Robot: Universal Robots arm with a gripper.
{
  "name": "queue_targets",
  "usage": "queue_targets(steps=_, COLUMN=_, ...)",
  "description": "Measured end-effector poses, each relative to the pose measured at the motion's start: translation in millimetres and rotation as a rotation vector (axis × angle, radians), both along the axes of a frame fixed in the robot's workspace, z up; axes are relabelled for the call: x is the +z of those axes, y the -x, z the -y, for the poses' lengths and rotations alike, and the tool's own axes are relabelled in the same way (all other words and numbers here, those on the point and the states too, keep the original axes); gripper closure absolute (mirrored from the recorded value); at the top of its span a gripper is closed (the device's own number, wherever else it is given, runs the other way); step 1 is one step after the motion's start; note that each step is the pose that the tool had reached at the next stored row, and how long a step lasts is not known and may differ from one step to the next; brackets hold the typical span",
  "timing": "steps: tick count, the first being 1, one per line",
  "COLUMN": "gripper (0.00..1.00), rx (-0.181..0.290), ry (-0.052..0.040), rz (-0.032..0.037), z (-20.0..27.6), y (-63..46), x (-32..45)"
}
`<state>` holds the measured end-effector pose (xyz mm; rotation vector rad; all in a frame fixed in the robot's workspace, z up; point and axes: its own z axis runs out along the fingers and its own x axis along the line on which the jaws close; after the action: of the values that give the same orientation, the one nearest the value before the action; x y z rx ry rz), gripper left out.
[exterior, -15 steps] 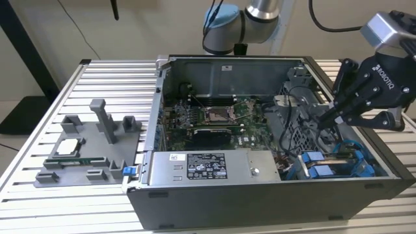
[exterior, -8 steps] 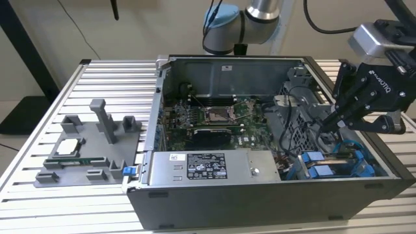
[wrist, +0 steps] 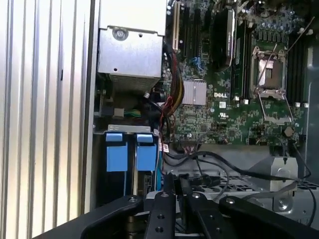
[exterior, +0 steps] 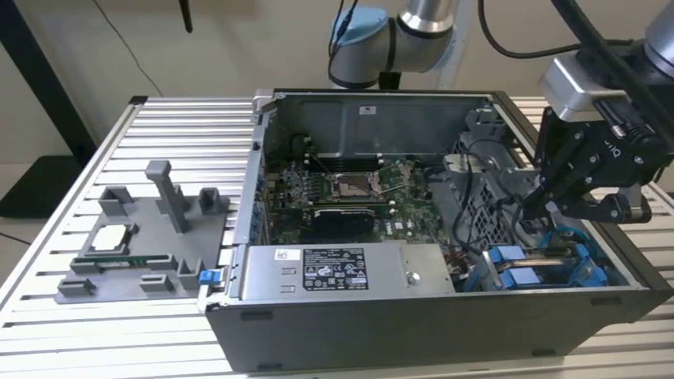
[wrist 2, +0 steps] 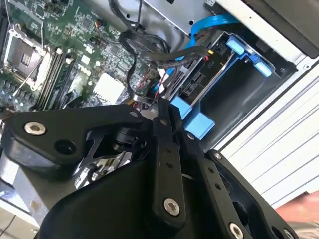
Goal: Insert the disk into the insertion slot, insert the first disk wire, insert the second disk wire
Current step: 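Insert the second disk wire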
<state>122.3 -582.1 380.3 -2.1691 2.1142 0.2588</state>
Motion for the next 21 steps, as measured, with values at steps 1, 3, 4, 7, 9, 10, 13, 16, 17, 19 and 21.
queue_targets(steps=1, gripper=1.00, rx=0.000, ry=0.0007, rz=0.0054, z=0.3, y=2.0, x=-0.5)
queue_targets(steps=3, gripper=1.00, rx=0.000, ry=0.0048, rz=0.0103, z=0.5, y=3.5, x=-1.8)
queue_targets(steps=4, gripper=1.00, rx=0.000, ry=0.0081, rz=0.0108, z=0.5, y=3.5, x=-3.0)
queue_targets(steps=7, gripper=1.00, rx=0.000, ry=0.0163, rz=0.0119, z=0.5, y=3.5, x=-7.5)
queue_targets(steps=9, gripper=1.00, rx=0.000, ry=0.0207, rz=0.0136, z=0.5, y=3.5, x=-10.3)
queue_targets(steps=10, gripper=1.00, rx=0.000, ry=0.0228, rz=0.0146, z=0.5, y=3.5, x=-11.3)
queue_targets(steps=13, gripper=1.00, rx=0.000, ry=0.0273, rz=0.0169, z=0.5, y=2.8, x=-14.1)
queue_targets(steps=16, gripper=1.00, rx=0.000, ry=0.0279, rz=0.0170, z=0.7, y=1.9, x=-14.3)
queue_targets(steps=17, gripper=1.00, rx=0.000, ry=0.0279, rz=0.0170, z=0.7, y=1.9, x=-14.3)
queue_targets(steps=19, gripper=1.00, rx=0.000, ry=0.0277, rz=0.0170, z=0.7, y=1.8, x=-14.4)
queue_targets(steps=21, gripper=1.00, rx=0.000, ry=0.0278, rz=0.0170, z=2.2, y=1.8, x=-14.6)
